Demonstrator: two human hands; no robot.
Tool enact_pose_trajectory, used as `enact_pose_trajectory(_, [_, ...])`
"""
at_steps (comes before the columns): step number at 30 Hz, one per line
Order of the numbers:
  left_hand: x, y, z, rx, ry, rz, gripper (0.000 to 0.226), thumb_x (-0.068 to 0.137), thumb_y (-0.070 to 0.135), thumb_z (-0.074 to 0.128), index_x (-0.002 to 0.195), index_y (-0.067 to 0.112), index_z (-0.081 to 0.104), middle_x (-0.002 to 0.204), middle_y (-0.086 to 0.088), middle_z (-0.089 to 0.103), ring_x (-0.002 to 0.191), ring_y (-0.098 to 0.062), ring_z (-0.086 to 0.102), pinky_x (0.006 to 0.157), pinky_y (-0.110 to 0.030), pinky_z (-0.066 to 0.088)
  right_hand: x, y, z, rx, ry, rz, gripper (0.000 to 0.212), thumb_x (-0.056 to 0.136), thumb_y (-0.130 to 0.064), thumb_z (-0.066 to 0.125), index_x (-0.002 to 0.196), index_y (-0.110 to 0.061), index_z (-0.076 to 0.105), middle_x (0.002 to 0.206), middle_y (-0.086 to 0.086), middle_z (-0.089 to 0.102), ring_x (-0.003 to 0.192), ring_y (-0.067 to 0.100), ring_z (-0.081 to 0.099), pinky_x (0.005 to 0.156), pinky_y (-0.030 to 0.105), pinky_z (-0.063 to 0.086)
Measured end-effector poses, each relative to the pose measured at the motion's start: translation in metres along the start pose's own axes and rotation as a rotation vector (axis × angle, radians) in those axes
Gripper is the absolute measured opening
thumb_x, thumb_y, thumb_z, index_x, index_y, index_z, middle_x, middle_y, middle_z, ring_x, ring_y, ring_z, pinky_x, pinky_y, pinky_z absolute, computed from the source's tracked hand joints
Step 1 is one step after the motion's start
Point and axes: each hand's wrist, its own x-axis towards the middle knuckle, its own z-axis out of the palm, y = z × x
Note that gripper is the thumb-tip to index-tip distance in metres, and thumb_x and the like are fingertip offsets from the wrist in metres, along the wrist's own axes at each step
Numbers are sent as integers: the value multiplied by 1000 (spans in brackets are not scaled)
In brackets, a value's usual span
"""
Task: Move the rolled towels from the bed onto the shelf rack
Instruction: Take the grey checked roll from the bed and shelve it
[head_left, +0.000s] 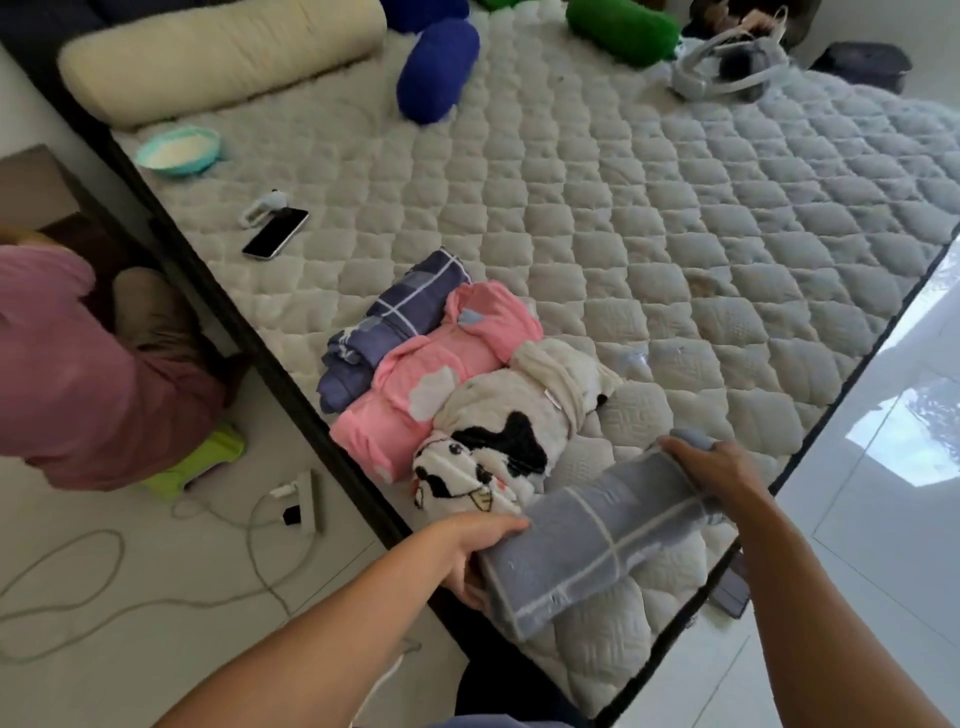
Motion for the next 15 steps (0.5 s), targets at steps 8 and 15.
enact_pose_trajectory(8, [-87, -98, -91, 23, 228, 328, 48, 80, 54, 65, 111, 19, 62, 104, -3, 64, 88, -19, 61, 73, -31, 51, -129, 3, 52, 273, -109, 43, 66, 75, -56, 67, 111, -2, 53, 104, 19, 58, 84, 31, 58, 70, 39, 51])
enact_pose_trajectory(15, [-177, -271, -179, -547, 468, 626, 30, 82, 42, 68, 102, 20, 61, 106, 1, 64, 93, -15, 55, 70, -29, 37, -266, -53, 136, 360, -363, -77, 53, 82, -41, 68, 117, -4, 53, 119, 12, 53, 103, 34, 55, 79, 53, 54])
